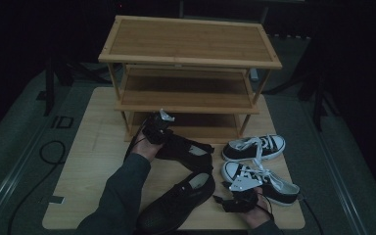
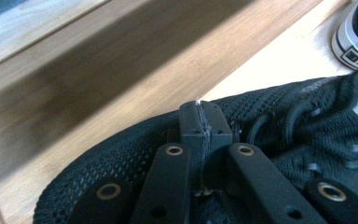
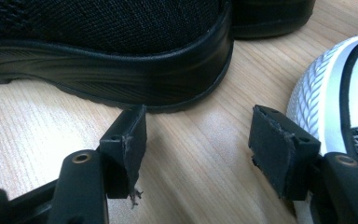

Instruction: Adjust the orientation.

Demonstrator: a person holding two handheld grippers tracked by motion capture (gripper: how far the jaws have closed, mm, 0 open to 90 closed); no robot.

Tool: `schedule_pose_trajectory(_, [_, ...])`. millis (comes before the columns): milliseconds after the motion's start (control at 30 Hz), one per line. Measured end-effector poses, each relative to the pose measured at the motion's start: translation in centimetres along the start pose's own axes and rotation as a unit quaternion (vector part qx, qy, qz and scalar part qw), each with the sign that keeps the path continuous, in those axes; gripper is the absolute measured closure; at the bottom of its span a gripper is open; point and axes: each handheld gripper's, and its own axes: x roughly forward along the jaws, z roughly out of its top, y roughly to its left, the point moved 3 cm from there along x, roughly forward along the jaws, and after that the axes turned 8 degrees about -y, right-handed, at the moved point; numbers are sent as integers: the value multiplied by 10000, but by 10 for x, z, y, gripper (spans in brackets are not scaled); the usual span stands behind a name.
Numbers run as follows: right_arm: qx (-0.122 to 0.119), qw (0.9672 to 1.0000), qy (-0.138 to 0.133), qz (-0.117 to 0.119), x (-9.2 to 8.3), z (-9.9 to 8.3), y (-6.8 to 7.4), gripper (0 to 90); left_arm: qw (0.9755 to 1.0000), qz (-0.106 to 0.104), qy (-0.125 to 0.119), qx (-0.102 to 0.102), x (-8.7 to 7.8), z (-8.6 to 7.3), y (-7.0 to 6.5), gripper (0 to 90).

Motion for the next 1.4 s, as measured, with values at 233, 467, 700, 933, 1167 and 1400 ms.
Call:
schedule_pose_trajectory(233, [-9,10000,4,-5,0,0,0,365,9995,-263,-66,-173,-9,-5,4,711])
schedule_pose_trajectory(467, [-9,10000,3,-6,0,0,0,365,9994,-212,-165,-211,-26,-9,4,591])
schedule_pose_trajectory(700, [-7,10000,4,-5,0,0,0,365,9993,-319,-148,-99,-45,-15,-2,567])
schedule_pose_trajectory(933, [-7,10000,3,-5,0,0,0,365,9990,-408,-168,-100,-54,-18,-3,563])
schedule_pose_trajectory(1167, [-7,10000,5,-5,0,0,0,365,9980,-598,-178,-12,-60,-18,-15,558])
schedule_pose_trajectory(1400, [-14,10000,0,-7,0,0,0,366,9964,-828,-203,32,-66,-16,-28,552])
